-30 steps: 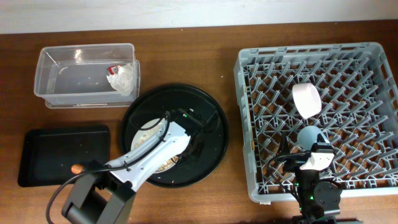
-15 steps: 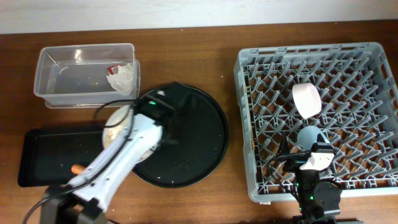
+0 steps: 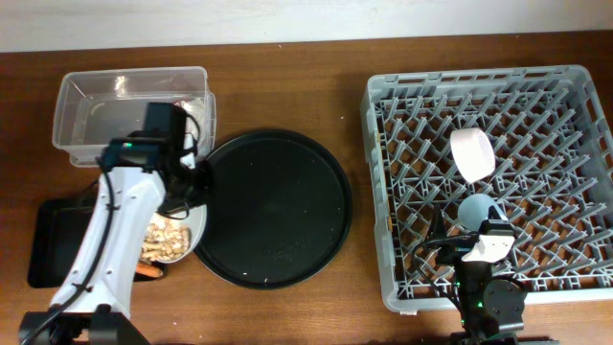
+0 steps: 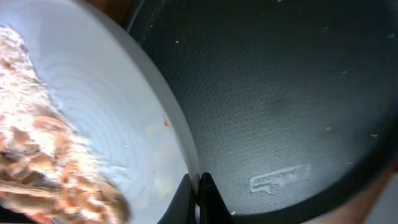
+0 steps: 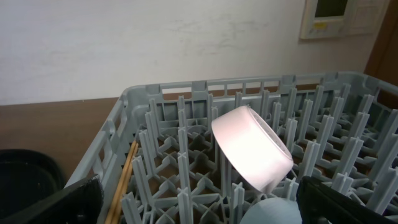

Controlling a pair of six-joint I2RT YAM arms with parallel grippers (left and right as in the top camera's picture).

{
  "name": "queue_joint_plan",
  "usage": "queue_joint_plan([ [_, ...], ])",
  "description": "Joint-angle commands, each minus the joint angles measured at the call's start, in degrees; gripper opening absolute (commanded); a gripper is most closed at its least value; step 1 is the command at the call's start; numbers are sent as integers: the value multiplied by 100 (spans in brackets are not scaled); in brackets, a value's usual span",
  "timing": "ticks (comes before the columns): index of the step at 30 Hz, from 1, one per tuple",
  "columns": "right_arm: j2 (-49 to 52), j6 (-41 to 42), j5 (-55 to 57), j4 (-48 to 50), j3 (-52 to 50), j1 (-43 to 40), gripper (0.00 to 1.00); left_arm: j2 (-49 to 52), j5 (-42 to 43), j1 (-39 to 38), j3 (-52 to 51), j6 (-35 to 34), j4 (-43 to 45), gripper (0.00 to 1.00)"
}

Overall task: Sort waste into correct bins and load items into the dishwasher rack
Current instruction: 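Lift the white rice plate and carry it over the black tray, then tilt the plate with the left gripper to pour rice onto the tray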

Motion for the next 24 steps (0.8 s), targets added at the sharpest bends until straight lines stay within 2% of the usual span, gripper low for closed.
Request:
queue_joint_plan([
  [1, -39, -24, 7, -48, -28, -31, 98, -131, 1172, 520, 120, 588, 37, 0],
  [4, -39, -24, 7, -48, -28, -31, 98, -166, 1779, 909, 120, 831, 37, 0],
  [11, -39, -24, 7, -48, -28, -31, 98, -531, 2601, 1849, 120, 1316, -37, 0],
  [15, -39, -24, 7, -48, -28, -31, 98, -669, 3611, 2374, 44, 1665, -127, 0],
  [24, -39, -24, 7, -48, -28, -31, 98, -791, 4306, 3362, -391, 2286, -302, 0],
])
